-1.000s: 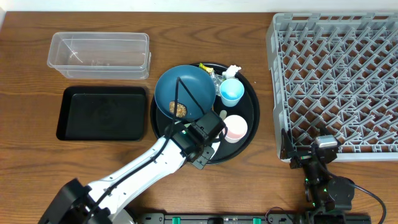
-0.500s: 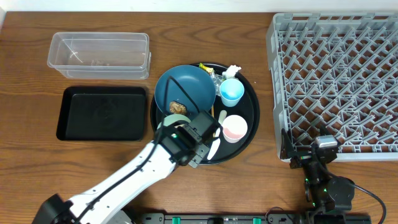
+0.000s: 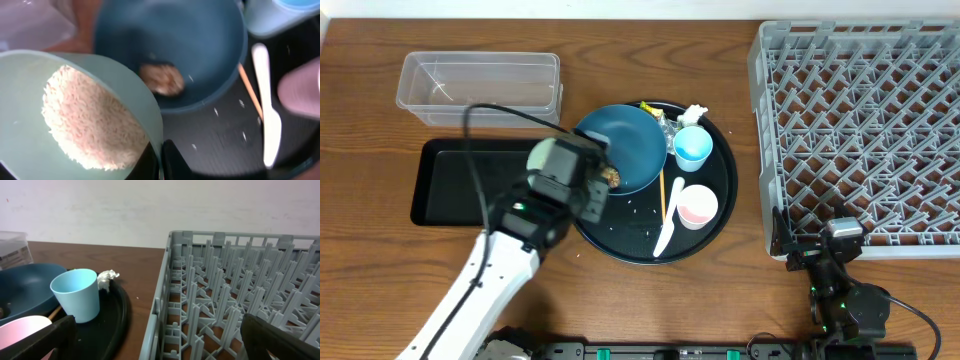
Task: Sort waste into correct bins and load items into the dishwasher rack
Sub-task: 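Lift the rice bowl and carry it left over the black tray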
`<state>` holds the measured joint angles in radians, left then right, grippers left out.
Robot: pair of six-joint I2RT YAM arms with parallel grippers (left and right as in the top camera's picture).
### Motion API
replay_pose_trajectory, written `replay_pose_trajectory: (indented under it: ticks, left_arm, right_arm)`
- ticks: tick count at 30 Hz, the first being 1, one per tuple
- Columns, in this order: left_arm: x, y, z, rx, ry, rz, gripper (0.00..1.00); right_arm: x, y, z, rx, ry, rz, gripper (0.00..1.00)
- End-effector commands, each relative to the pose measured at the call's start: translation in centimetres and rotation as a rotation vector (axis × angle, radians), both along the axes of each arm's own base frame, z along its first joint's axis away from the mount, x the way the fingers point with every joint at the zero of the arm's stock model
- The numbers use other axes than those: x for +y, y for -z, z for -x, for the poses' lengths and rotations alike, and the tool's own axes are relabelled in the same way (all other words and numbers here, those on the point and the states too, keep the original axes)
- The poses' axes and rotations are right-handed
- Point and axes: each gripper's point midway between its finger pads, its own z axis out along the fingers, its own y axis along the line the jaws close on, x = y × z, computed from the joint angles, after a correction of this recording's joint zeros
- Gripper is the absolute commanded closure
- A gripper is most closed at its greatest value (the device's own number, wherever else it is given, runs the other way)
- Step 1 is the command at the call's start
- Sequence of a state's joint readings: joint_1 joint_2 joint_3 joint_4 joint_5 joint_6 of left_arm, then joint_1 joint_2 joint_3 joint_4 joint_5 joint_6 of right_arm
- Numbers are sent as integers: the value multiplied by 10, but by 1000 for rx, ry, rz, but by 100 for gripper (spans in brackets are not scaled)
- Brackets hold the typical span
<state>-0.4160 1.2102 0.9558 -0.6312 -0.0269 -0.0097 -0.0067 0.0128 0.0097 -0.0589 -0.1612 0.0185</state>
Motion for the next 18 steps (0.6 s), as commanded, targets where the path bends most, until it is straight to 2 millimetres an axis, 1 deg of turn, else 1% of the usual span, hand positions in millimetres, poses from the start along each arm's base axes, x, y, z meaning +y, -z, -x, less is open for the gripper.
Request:
replay_pose_trajectory:
  ticks: [1,3,6,8,10,18]
  left_arm:
    - [14,-21,-19,-56,-43,65,94]
    - [26,-24,-28,-73,-84,90,94]
    - [50,-27,-41,-98,-157,114,94]
    - [66,-28,-48,-111,-199,132,94]
    - [76,-28,-53,-116,-226,160,94]
    - [98,-20,-81,-107,-228,406,94]
  right_arm:
    - [-2,2,0,7,9,-11,1]
    - [-2,2,0,7,9,-11,1]
    - [-2,2,0,7,9,-10,1]
    - [-2,2,0,7,9,-11,1]
    - [-2,2,0,7,9,-11,1]
    - [-2,2,0,7,9,-11,1]
